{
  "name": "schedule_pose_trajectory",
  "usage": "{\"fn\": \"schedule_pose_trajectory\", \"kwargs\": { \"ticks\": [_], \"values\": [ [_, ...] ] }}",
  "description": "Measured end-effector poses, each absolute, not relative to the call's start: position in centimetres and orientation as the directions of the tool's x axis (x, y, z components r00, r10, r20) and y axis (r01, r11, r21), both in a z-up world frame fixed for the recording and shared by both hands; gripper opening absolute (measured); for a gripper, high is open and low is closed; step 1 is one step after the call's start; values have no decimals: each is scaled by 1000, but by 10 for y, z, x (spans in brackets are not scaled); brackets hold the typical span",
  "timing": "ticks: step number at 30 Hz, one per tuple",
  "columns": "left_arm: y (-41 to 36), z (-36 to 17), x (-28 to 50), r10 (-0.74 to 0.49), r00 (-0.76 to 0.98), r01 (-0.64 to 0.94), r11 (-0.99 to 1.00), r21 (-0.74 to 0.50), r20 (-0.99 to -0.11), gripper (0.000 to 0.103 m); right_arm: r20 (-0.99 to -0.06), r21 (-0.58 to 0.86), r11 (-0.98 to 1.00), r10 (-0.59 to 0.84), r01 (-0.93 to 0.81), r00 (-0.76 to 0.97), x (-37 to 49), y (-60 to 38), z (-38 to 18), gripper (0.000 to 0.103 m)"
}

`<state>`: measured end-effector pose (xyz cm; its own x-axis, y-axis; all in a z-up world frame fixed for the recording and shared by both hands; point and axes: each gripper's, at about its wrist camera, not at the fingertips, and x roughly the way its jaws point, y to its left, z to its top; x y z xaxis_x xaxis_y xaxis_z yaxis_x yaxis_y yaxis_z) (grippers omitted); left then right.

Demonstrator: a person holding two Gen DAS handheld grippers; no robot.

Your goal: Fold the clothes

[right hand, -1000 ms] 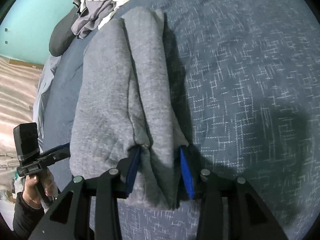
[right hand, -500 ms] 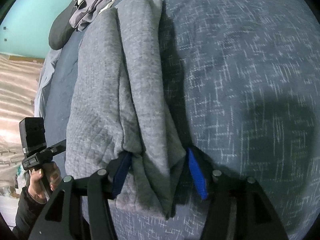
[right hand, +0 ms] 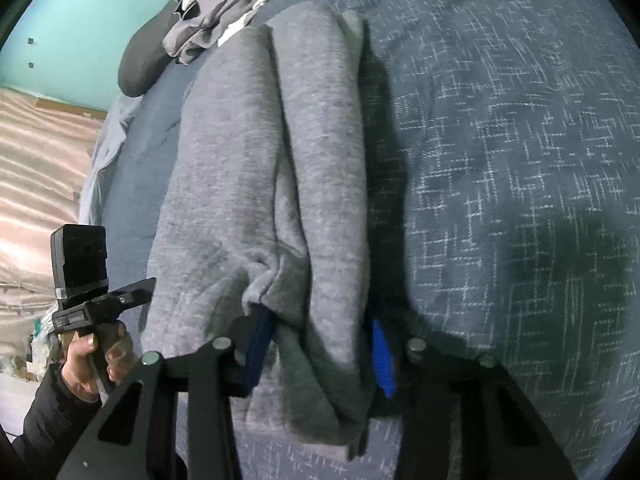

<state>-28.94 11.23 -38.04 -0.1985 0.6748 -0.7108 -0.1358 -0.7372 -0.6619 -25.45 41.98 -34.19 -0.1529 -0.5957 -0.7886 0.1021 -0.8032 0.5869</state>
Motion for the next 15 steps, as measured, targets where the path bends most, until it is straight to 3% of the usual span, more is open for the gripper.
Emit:
{"fn": "schedule_pose_trajectory", "kwargs": {
  "ticks": [4,15],
  "values": [
    [108,-380,-289,676,-190,-136,-736,-663,-712,69,-760,628,-774,-632,83,-151,-247,430,-341,44],
    [111,-378,-293,671,-189,-132,-740,-659,-717,69,-790,603,-792,-610,97,-66,-221,444,-338,44]
  ]
}}
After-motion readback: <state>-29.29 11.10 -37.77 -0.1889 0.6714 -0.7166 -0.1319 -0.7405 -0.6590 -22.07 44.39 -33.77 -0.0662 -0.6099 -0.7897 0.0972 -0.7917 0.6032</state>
